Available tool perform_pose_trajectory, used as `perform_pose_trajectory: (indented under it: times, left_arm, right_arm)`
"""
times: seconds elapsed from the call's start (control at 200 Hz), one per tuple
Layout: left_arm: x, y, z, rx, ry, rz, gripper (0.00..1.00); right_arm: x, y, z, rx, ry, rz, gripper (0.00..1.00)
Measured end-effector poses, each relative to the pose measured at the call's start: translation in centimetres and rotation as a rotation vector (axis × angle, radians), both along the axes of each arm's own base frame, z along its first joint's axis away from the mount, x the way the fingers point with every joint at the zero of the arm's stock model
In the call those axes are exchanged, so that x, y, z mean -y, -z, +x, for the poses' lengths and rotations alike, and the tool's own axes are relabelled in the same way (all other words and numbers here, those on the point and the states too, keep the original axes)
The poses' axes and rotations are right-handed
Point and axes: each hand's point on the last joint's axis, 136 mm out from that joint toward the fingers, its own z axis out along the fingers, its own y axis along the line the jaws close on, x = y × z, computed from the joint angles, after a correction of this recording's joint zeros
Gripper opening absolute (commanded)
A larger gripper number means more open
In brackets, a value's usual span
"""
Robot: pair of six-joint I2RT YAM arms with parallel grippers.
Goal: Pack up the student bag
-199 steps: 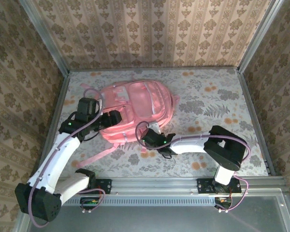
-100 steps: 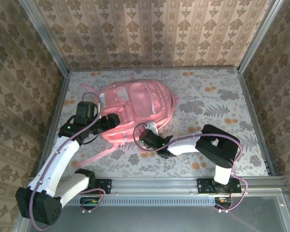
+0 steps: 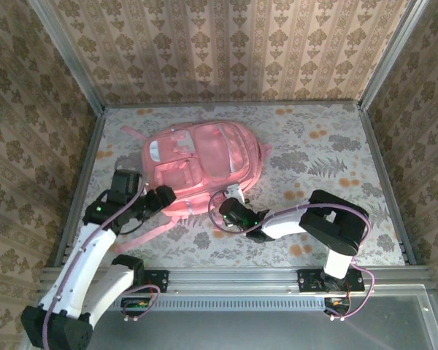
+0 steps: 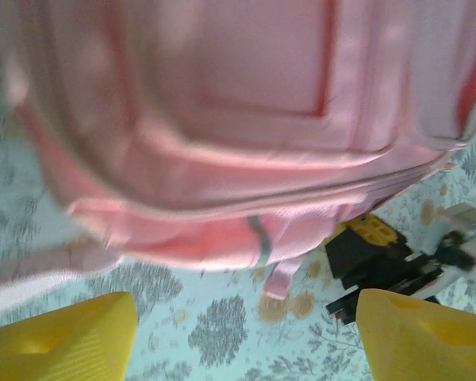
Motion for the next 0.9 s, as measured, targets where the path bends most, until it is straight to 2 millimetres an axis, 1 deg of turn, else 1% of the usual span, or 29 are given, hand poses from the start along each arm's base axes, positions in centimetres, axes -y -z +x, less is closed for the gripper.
perform_pose_trajectory:
  times: [0.06,0.14,0.19,0.255,0.41,0.595,0.69,0.79,0.9]
  left_arm:
    - [-0.2,1.2,-1.3,-0.037,-0.031,-0.019,0.68]
    - [-0.3,2.8,-2.5,-0.078,-0.068,-0.05,0.67]
    - [-0.3,3.7,-3.0,-0.101,-0.09,-0.064,0.67]
    - [-0.2,4.7,-3.1,-0.123,-0.118,-0.084,0.67]
    - [0.6,6.3,-2.0,-0.128,-0.162,-0.127,0.66]
    - [1.4,6.9,0.0,-0.082,-0.192,-0.14,0.63]
    - [1.4,7.2,1.1,-0.054,-0.215,-0.132,0.59]
    - [1.3,8.1,1.5,-0.067,-0.23,-0.104,0.57]
    - [0.9,9.0,2.1,-0.068,-0.246,-0.066,0.51]
  right_arm:
    - [0.0,-0.3,0.0,-0.001,-0.004,0.016,0.0]
    - [-0.2,-0.4,0.1,-0.009,-0.01,0.035,0.0]
    - [-0.2,-0.4,0.1,-0.012,-0.014,0.043,0.0]
    - [-0.3,-0.3,0.0,-0.017,-0.022,0.052,0.0]
    - [-0.3,-0.2,-0.3,-0.022,-0.035,0.068,0.0]
    - [-0.3,-0.6,-0.5,-0.02,-0.045,0.095,0.0]
    - [-0.3,-0.6,-0.6,-0.024,-0.049,0.105,0.0]
    - [-0.3,-0.7,-0.7,-0.022,-0.051,0.109,0.0]
    - [-0.3,-0.7,-0.7,-0.023,-0.054,0.112,0.0]
